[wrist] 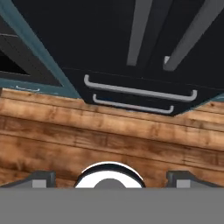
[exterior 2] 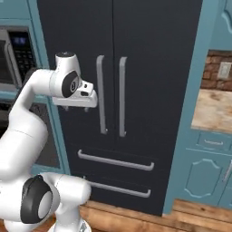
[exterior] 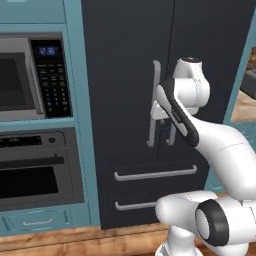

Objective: Navigate to the fridge.

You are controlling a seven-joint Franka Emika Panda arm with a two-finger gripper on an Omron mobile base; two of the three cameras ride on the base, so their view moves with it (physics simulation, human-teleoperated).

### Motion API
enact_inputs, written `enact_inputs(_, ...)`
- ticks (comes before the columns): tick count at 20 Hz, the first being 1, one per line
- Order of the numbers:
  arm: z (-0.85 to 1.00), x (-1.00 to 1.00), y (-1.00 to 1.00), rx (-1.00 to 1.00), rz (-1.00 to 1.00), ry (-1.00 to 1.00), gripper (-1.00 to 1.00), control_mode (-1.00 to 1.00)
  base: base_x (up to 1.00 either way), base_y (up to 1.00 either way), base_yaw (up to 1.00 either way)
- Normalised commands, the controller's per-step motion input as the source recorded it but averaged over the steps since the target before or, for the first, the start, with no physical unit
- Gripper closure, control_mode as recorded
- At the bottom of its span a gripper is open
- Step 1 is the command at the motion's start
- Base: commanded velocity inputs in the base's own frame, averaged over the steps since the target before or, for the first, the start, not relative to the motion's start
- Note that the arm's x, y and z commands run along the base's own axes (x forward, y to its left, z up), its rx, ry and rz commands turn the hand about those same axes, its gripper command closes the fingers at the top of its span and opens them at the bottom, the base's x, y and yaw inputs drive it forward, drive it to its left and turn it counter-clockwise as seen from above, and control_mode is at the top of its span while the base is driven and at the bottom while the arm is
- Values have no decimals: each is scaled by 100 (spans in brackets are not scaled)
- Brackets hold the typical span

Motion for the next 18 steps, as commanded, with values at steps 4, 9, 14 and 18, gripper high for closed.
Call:
enact_inputs(4, 0, 0, 0, 0, 0, 0, -100, 100, 98, -16, -11)
enact_inputs(9, 0, 0, 0, 0, 0, 0, -100, 100, 61, -22, -8)
enact_inputs(14, 0, 0, 0, 0, 0, 0, -100, 100, 3, -12, -5)
enact_inputs(18, 0, 0, 0, 0, 0, 0, -100, 100, 0, -1, -2)
